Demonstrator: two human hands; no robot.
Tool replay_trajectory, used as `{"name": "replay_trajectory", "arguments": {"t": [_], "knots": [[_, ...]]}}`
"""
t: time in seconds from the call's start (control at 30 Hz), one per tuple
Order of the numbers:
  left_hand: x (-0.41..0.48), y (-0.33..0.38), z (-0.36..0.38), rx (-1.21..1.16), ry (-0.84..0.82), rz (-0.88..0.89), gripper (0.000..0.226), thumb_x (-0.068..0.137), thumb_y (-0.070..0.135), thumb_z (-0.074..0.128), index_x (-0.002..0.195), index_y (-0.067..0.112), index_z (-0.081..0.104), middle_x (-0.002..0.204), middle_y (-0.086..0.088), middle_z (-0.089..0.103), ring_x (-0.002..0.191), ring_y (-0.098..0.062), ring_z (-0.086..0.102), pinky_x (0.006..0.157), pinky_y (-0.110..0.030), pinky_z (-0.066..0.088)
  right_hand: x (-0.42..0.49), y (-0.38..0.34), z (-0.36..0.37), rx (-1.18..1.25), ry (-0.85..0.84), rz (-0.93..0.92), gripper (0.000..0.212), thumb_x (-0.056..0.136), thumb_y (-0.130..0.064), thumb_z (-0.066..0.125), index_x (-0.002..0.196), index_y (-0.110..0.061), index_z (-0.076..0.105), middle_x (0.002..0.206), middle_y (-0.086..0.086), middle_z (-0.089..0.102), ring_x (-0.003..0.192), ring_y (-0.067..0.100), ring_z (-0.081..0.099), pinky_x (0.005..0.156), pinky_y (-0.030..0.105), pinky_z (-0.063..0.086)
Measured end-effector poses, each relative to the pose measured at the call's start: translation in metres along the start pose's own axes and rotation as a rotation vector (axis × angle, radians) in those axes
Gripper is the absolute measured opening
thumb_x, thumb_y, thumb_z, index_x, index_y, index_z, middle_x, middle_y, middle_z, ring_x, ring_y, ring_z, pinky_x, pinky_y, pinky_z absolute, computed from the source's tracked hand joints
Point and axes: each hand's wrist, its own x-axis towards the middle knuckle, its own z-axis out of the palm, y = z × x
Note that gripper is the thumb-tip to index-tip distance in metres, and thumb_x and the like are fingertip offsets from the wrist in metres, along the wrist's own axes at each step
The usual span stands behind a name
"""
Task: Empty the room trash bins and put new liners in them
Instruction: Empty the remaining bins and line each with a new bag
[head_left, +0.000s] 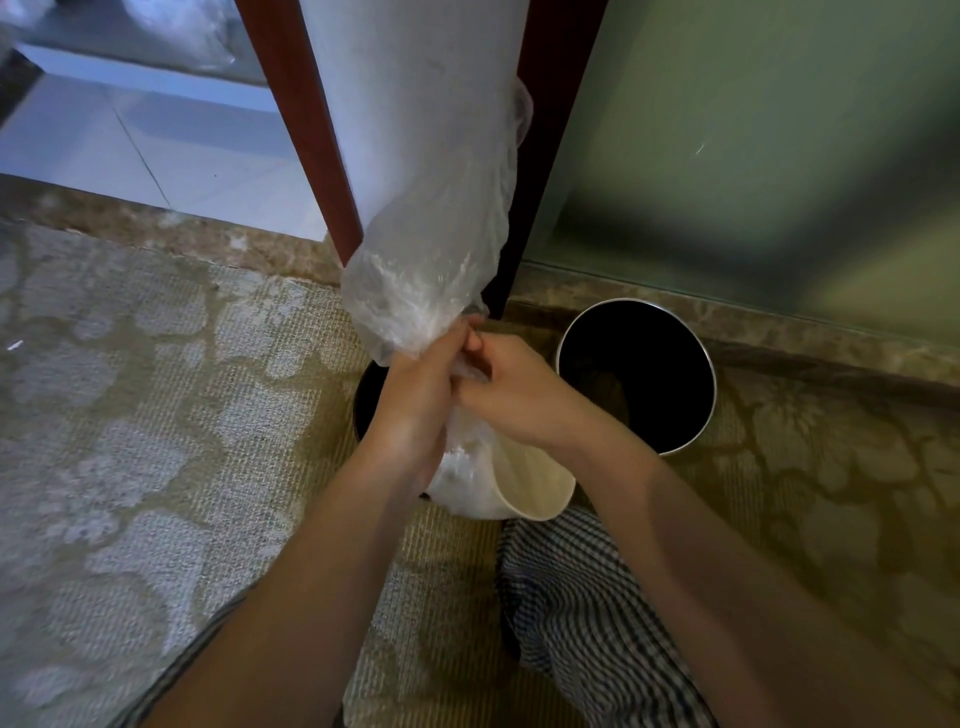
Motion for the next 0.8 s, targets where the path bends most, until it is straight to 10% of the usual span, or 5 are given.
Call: {"name": "replay_trajectory", "arguments": {"t": [0.2,0.33,0.47,0.67,0.8], "knots": [[0.001,0.006,-0.009,0.007,-0.11,0.019,0.022,0.098,0.019,0.045,0.088,0.01,0.063,0.083,-0.005,0.067,0.085,-0.014,0.067,0.075,-0.028,0.054,0.002,0.002,0.003,0.317,-0.039,0.108,0.026,0.094,-0.004,0.049,0.117,0.0,0.061,0.112,0.015,0.065,0.097,0.011,0.063,0.085,0.02,0.05],[0.005,0.014,-0.02,-0.284,-0.212,-0.055,0.029,0.096,0.016,0.043,0.068,0.014,0.049,0.06,0.002,0.055,0.053,-0.01,0.056,0.051,-0.023,0.049,0.001,0.002,-0.002,0.632,-0.087,0.211,0.017,0.094,0.0,0.047,0.103,0.003,0.061,0.072,0.005,0.057,0.066,0.012,0.056,0.066,0.024,0.048],[0.014,0.017,-0.027,-0.445,-0.141,-0.073,0.032,0.099,0.022,0.039,0.067,0.017,0.041,0.046,0.008,0.039,0.048,-0.006,0.048,0.057,-0.021,0.051,-0.003,-0.002,-0.013,0.506,-0.147,0.224,0.015,0.095,-0.005,0.05,0.087,-0.009,0.062,0.052,-0.008,0.054,0.051,0.001,0.051,0.055,0.013,0.042],[0.026,0.022,-0.047,-0.436,-0.001,-0.072,0.035,0.102,0.021,0.037,0.067,0.016,0.037,0.04,0.009,0.03,0.036,-0.004,0.033,0.042,-0.015,0.042,-0.011,0.007,-0.05,0.373,-0.01,0.302,0.016,0.092,-0.02,0.058,0.078,-0.013,0.062,0.081,0.008,0.058,0.077,0.021,0.055,0.079,0.032,0.046],[0.027,0.02,-0.056,-0.417,0.033,-0.093,0.036,0.103,0.024,0.035,0.067,0.016,0.037,0.039,0.009,0.027,0.032,-0.005,0.03,0.052,-0.018,0.053,-0.017,0.015,-0.064,0.19,0.076,0.3,0.018,0.092,-0.026,0.059,0.077,-0.018,0.064,0.065,-0.005,0.061,0.06,0.006,0.058,0.058,0.015,0.048]]}}
